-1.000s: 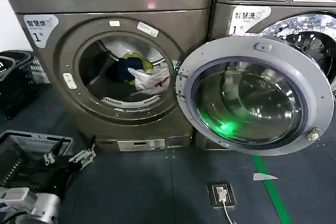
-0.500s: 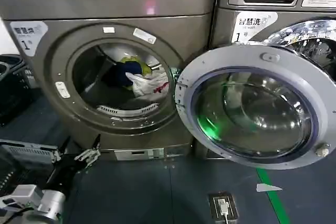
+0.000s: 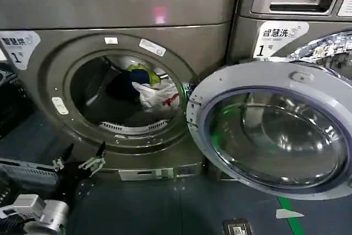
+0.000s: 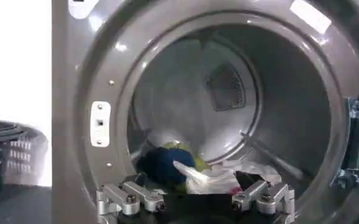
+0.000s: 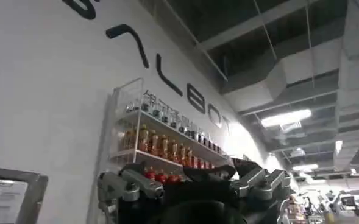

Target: Grasp the clothes from the dryer.

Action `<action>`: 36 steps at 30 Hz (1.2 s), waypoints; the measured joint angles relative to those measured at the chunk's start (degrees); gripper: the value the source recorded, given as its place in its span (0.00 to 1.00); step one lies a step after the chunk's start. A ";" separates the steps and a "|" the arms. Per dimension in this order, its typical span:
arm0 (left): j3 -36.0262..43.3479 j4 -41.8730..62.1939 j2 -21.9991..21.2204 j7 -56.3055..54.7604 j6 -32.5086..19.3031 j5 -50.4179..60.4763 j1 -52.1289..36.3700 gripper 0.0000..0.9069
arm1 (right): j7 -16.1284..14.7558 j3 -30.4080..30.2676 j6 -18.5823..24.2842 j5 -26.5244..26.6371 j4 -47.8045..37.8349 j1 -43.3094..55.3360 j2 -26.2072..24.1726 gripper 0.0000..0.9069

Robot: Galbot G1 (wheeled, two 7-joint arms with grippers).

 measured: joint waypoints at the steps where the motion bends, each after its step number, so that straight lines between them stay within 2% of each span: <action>1: 0.00 0.00 0.00 0.02 0.00 -0.01 -0.02 1.00 | 0.00 0.05 0.00 0.04 0.00 -0.02 -0.01 1.00; 36: -0.20 -0.97 0.29 0.23 -0.20 -0.14 0.51 1.00 | -0.15 0.60 0.00 0.83 0.67 -0.60 0.57 1.00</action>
